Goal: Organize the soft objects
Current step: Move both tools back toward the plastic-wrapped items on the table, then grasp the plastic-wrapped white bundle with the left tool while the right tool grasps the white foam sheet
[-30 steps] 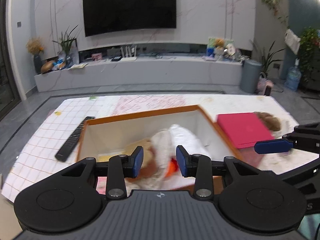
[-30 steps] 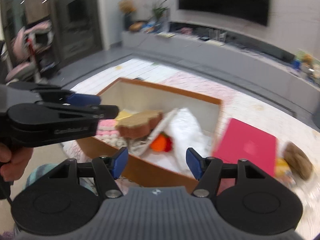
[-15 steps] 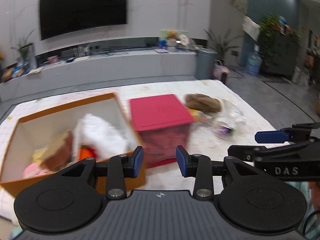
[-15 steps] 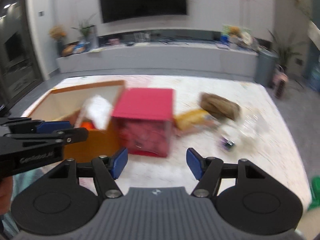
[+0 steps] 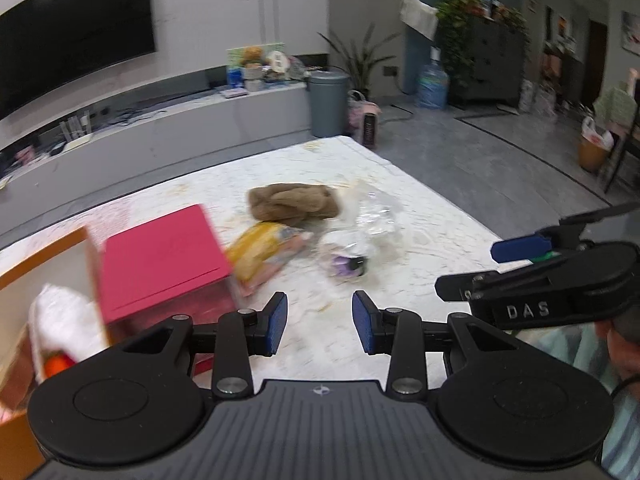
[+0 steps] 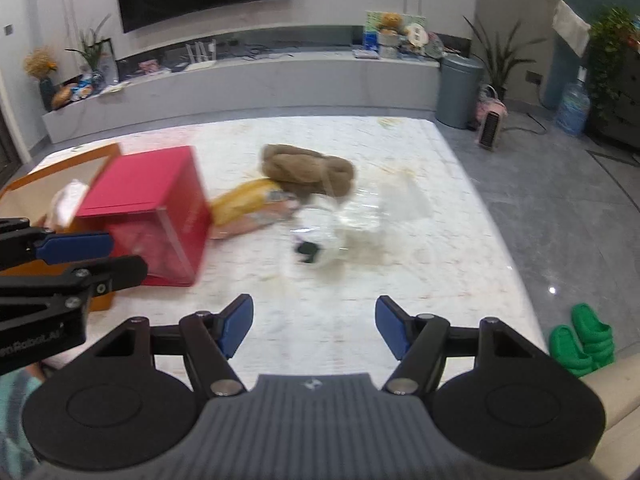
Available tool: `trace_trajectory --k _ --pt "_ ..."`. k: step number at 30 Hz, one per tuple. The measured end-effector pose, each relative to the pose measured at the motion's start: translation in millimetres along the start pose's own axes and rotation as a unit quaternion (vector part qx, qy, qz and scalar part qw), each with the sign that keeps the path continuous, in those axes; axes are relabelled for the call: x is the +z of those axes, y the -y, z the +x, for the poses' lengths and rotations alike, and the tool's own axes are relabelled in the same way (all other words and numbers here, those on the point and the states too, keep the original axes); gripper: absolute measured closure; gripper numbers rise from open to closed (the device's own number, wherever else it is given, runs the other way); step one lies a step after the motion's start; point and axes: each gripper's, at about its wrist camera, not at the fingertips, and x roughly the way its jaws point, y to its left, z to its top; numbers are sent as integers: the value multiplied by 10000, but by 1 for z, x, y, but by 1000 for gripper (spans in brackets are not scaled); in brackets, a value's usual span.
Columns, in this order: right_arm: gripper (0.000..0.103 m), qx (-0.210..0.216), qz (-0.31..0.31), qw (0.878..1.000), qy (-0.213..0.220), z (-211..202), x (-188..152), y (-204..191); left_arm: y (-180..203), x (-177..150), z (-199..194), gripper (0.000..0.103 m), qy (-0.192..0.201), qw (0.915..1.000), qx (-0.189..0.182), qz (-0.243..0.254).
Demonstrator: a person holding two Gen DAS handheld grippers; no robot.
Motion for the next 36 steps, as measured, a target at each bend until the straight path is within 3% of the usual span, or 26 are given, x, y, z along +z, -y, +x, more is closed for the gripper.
trace_trajectory --k 9,19,21,26,36 --pt "41 -61 138 9994 -301 35 14 49 20 28 55 60 -121 9985 -392 359" --pt "43 -84 101 9972 -737 89 31 79 32 53 127 42 -448 9905 -617 1144" --pt "49 -121 18 9967 -807 98 34 82 35 56 141 42 -539 9888 -588 1258" --pt "50 -58 -174 9950 -984 120 35 86 34 58 172 42 -823 9846 -649 1397" --pt "40 -109 -304 9928 -1156 144 37 99 45 49 198 35 -842 9743 -305 2065"
